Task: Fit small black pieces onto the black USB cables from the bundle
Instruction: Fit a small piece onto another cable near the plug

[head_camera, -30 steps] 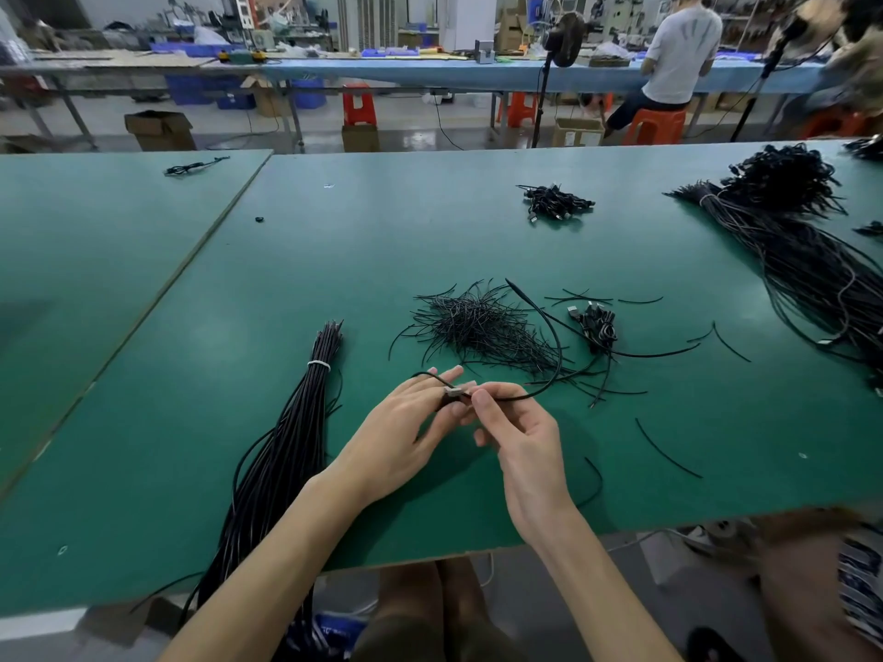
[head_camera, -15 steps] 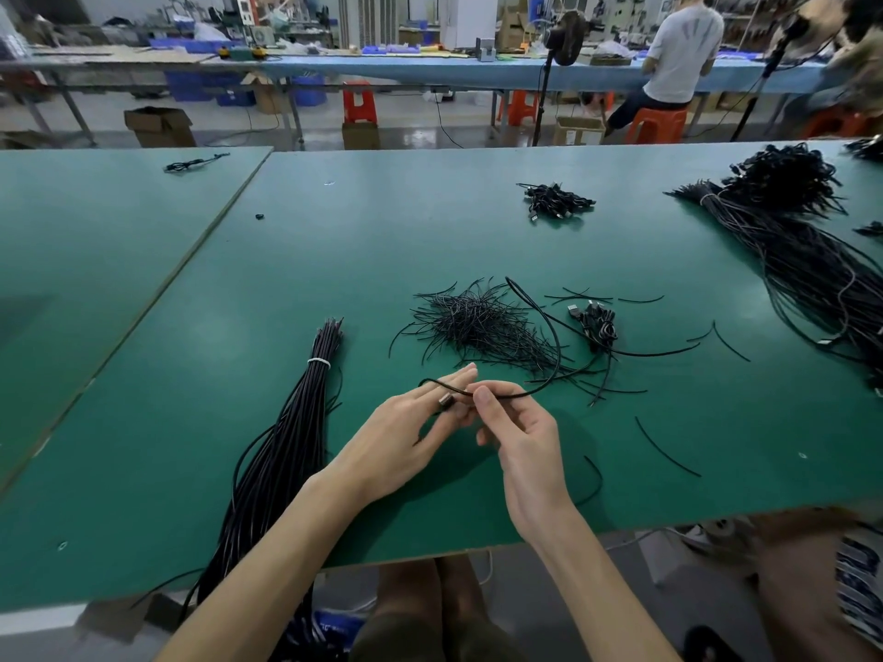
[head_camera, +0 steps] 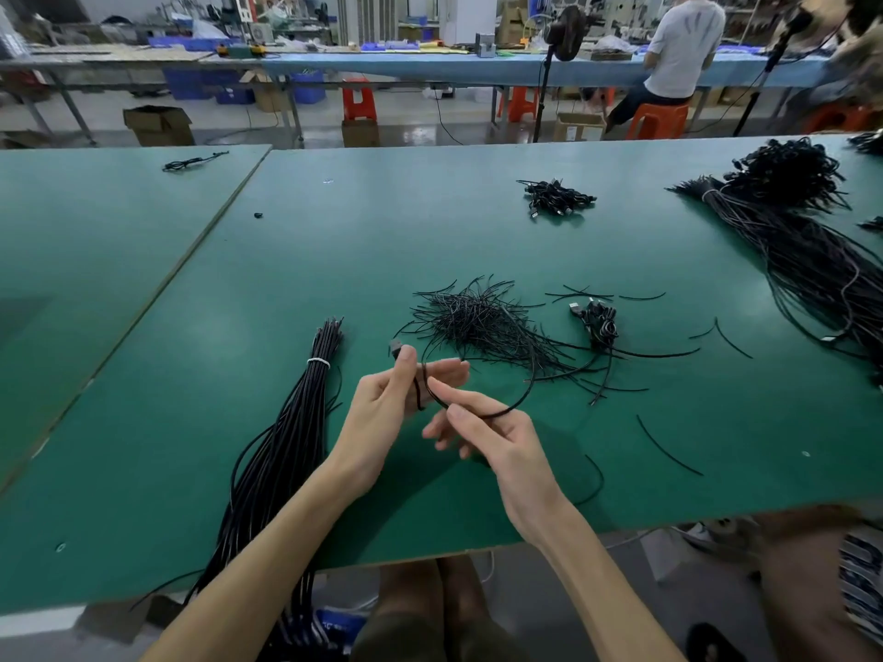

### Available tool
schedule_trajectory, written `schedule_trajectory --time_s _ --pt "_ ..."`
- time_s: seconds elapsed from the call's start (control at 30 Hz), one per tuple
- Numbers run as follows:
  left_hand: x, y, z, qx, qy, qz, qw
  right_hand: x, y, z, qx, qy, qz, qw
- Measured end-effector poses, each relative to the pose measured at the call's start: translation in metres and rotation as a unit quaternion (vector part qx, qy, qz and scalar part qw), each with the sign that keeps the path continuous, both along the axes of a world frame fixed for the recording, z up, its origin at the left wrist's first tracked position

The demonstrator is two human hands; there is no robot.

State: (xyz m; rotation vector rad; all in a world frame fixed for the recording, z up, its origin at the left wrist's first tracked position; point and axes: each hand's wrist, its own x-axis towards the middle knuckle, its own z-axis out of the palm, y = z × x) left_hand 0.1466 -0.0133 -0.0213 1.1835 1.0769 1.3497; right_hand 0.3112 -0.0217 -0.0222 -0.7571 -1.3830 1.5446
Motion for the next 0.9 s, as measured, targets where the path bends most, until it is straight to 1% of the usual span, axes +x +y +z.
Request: schedule_trajectory --time_s 0.07,0.13,0.2,0.27,0.47,0.6,0.7,0.77,0.9 --pt "-0.001 0.001 0.004 -0.028 -0.101 -0.033 0.994 0.000 0.000 0.000 0.010 -0.009 0.013 1.000" --pt "-0.003 0.001 0.011 -0.056 -0.206 -0.072 0.974 -0.001 0.001 0.000 0.011 -0.001 0.005 1.000" --pt "-0.003 0.002 0.015 -0.071 -0.263 -0.101 0.957 -0.001 0.001 -0.001 0.003 0.017 -0.008 1.000" --pt "-0.002 0.001 0.016 -0.070 -0.277 -0.118 0.951 -0.001 0.001 -0.003 0.000 0.026 -0.017 1.000" --pt "-0.001 0.000 0.013 -0.063 -0.273 -0.127 0.952 0.000 0.001 -0.005 -0.017 0.045 -0.039 0.998" --pt "0.000 0.000 0.013 -0.062 -0.270 -0.121 0.953 0.001 0.002 -0.006 -0.053 0.057 -0.059 0.995" --pt "-0.001 0.000 0.018 -0.075 -0.299 -0.082 0.948 -0.001 0.002 -0.007 -0.059 0.043 -0.065 0.995" --pt "-0.002 0.000 0.019 -0.083 -0.315 -0.073 0.943 -0.003 0.002 -0.007 -0.056 0.031 -0.065 0.996" --pt "-0.010 -0.004 0.023 -0.085 -0.362 -0.126 0.920 -0.003 0.004 -0.009 -0.064 0.024 -0.090 0.994"
